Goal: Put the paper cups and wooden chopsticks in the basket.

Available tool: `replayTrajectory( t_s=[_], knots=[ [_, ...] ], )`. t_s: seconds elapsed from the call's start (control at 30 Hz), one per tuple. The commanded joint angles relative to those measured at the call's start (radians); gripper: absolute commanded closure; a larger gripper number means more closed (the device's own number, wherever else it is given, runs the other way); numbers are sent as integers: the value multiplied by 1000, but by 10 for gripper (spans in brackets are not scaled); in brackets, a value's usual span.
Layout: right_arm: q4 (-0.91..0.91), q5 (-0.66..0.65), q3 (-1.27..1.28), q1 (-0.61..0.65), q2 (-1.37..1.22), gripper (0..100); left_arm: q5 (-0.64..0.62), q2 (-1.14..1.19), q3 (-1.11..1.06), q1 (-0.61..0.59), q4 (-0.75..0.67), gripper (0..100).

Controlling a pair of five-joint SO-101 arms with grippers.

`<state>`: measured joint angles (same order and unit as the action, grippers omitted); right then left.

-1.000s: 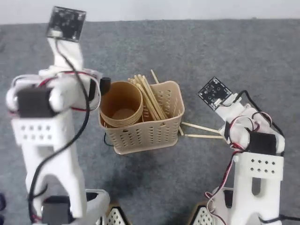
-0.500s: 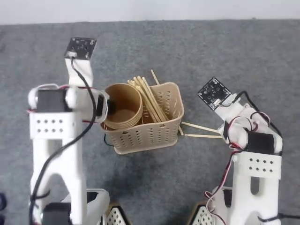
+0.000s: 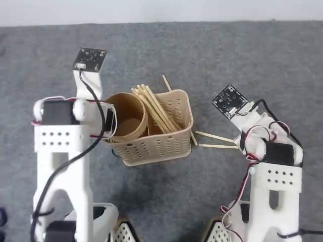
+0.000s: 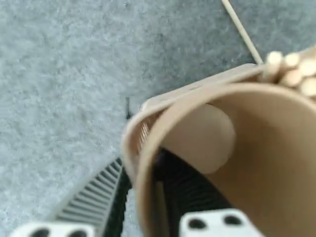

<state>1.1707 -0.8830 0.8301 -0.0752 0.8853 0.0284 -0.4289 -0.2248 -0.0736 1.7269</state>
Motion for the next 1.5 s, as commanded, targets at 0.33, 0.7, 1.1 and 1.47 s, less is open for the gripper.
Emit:
replayTrajectory(
  t_s=[0.33,0.7,1.1,1.47],
  knots=[
    [-13,11,-3,-10,24,876,61,249,223,-43,-86,988],
    [-19,11,-3,-7,24,876,144,485,351,-216,-117,988],
    [-31,12,-3,-2,19,876,229,499,486,-204,11,988],
    [-33,12,-3,-4,16,876,227,500,352,-92,26,964]
  ],
)
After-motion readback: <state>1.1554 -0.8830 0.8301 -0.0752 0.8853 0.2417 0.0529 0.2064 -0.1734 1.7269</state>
